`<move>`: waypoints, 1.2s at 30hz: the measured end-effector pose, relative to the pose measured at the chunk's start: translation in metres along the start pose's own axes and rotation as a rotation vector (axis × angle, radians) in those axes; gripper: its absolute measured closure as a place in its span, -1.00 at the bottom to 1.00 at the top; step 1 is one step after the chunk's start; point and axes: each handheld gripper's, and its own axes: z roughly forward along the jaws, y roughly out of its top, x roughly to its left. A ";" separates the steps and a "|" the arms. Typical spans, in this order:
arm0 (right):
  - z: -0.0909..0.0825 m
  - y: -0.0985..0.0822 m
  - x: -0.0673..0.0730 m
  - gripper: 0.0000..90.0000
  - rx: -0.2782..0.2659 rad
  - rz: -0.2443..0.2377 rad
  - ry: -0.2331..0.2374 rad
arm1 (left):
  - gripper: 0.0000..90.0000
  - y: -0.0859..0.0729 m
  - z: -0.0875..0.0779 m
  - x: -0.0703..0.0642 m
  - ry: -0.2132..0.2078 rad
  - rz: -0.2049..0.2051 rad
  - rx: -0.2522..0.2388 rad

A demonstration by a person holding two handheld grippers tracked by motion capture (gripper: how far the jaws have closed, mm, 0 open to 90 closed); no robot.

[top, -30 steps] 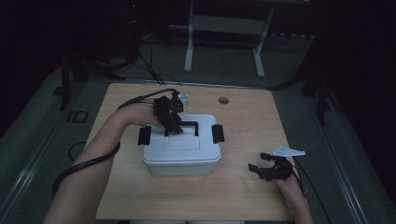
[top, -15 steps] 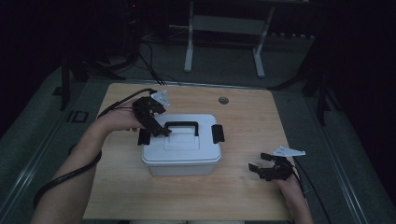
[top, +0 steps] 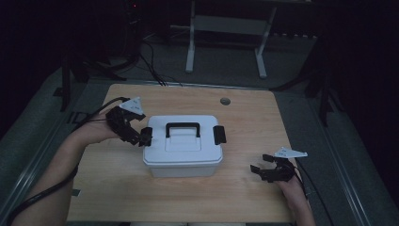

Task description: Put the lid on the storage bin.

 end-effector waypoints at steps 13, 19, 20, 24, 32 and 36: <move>0.000 -0.001 0.001 -0.69 0.004 -0.006 -0.002 | -0.66 -0.058 -0.009 0.005 0.022 -0.096 -0.013; -0.001 -0.002 -0.001 -0.69 -0.004 -0.001 -0.003 | -0.66 -0.080 0.001 0.006 0.021 -0.120 -0.008; -0.001 -0.002 -0.001 -0.69 -0.003 -0.002 -0.003 | -0.66 -0.087 0.004 0.005 0.023 -0.121 -0.007; -0.001 -0.002 -0.001 -0.69 -0.004 -0.004 -0.002 | -0.66 -0.098 0.010 0.004 0.018 -0.131 -0.009; -0.001 -0.002 0.000 -0.69 -0.005 -0.005 -0.008 | -0.66 -0.127 0.029 -0.003 0.007 -0.172 0.006; -0.001 -0.002 0.000 -0.69 -0.004 -0.011 -0.009 | -0.66 -0.137 0.039 -0.008 0.003 -0.188 0.004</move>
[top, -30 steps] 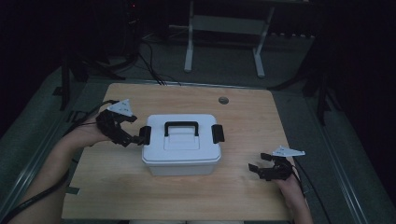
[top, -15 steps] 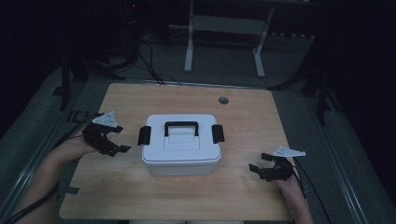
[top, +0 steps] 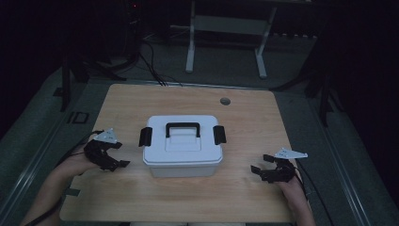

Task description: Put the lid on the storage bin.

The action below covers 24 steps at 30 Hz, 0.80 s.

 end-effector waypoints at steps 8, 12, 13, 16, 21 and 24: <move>0.000 -0.001 0.000 -0.69 -0.002 -0.001 -0.008 | -0.66 -0.016 0.017 -0.010 -0.018 0.007 0.007; 0.001 -0.001 0.000 -0.69 0.000 -0.005 -0.012 | -0.66 -0.024 0.025 -0.015 -0.028 -0.009 0.022; 0.000 -0.001 0.000 -0.69 -0.002 -0.003 -0.015 | -0.66 -0.026 0.026 -0.016 -0.028 -0.011 0.022; 0.000 -0.001 0.000 -0.69 -0.003 -0.002 -0.016 | -0.66 -0.029 0.026 -0.017 -0.028 -0.021 -0.002; 0.000 -0.001 -0.001 -0.69 -0.008 0.002 -0.027 | -0.66 -0.038 0.029 -0.022 -0.005 -0.048 -0.048; 0.000 -0.001 -0.001 -0.70 -0.009 0.001 -0.030 | -0.67 -0.038 0.030 -0.024 0.001 -0.047 -0.057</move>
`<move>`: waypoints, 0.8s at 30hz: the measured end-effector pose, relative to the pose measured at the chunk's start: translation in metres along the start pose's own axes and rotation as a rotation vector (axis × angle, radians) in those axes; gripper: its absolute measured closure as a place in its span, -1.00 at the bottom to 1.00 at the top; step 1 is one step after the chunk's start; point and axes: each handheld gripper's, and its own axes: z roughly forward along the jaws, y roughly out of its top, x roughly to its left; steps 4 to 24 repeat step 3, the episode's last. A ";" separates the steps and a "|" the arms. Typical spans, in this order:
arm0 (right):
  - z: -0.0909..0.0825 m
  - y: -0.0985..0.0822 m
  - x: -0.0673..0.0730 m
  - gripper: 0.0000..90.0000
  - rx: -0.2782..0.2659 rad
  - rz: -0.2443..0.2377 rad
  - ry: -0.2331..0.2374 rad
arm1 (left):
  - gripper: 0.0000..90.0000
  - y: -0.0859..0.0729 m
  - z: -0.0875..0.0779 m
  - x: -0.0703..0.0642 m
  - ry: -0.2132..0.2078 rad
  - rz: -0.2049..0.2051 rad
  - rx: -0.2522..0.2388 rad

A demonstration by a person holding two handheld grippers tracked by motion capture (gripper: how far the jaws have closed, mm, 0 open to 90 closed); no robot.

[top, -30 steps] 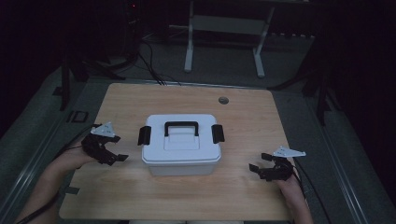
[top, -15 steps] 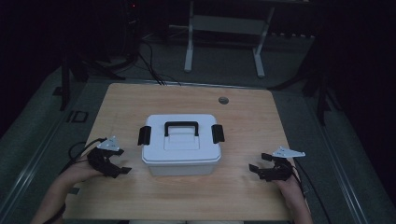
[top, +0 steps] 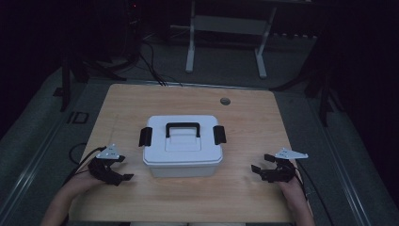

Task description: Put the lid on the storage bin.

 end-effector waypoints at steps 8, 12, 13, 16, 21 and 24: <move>0.000 -0.001 0.000 -0.70 0.001 -0.002 -0.002 | -0.66 -0.001 0.000 -0.001 0.025 -0.027 -0.016; 0.000 -0.001 0.000 -0.70 0.001 -0.002 -0.002 | -0.66 -0.001 0.000 -0.001 0.025 -0.027 -0.016; 0.000 -0.001 0.000 -0.70 0.001 -0.002 -0.002 | -0.66 -0.001 0.000 -0.001 0.025 -0.027 -0.016; 0.000 -0.001 0.000 -0.70 0.001 -0.002 -0.002 | -0.66 -0.001 0.000 -0.001 0.025 -0.027 -0.016; 0.000 -0.001 0.000 -0.70 0.001 -0.002 -0.002 | -0.66 -0.001 0.000 -0.001 0.025 -0.027 -0.016; 0.000 -0.001 0.000 -0.70 0.001 -0.002 -0.002 | -0.66 -0.001 0.000 -0.001 0.025 -0.027 -0.016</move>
